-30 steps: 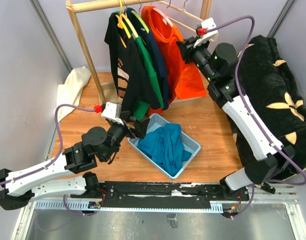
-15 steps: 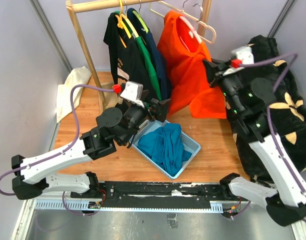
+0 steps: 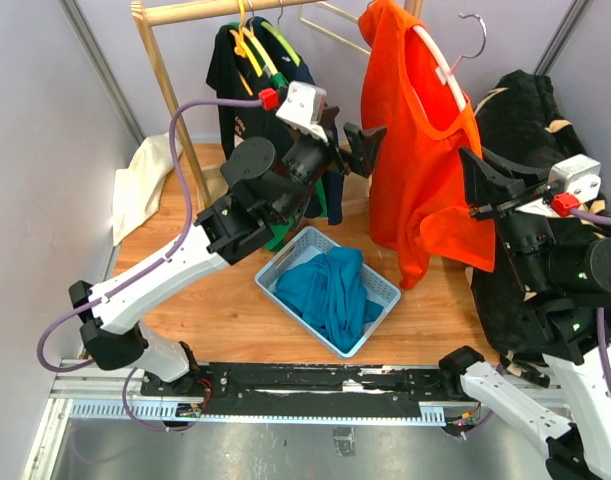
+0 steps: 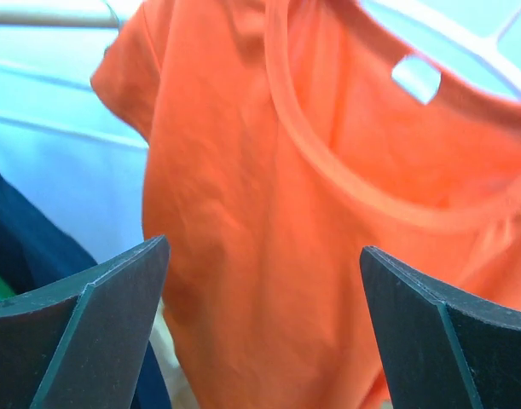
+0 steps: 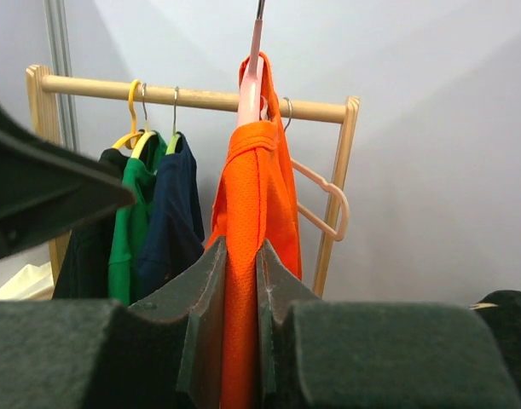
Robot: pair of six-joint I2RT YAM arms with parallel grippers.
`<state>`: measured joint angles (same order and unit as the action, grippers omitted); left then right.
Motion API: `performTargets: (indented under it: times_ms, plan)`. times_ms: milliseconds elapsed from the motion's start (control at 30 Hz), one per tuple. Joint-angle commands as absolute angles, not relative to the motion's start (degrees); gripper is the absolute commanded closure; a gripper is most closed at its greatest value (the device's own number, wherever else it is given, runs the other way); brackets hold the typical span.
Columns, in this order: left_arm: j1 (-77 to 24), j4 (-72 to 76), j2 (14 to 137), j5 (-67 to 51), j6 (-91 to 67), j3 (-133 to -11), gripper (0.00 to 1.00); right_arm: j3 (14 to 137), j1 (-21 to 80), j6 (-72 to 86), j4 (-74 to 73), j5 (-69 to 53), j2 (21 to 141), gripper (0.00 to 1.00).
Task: Remove the t-shirt from the hanger
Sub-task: Pick up the hanger from the clothesline.
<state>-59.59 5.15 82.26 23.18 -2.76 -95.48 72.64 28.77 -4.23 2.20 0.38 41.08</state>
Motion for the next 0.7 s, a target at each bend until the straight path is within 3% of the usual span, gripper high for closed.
performTargets:
  times_ms: [0,367,667]
  plan:
    - [-56.79,4.72,86.55,18.65,-1.33,-102.63,0.02,70.65,29.31,-2.4,5.24,-1.16,39.3,0.99]
    - [-52.79,1.53,94.65,13.74,-2.76,-113.39,0.05,67.63,29.31,0.43,4.99,-3.62,36.69,0.99]
    - [-49.92,1.97,97.55,12.85,-4.85,-115.54,0.14,66.94,29.31,1.26,4.74,-4.69,35.65,0.99]
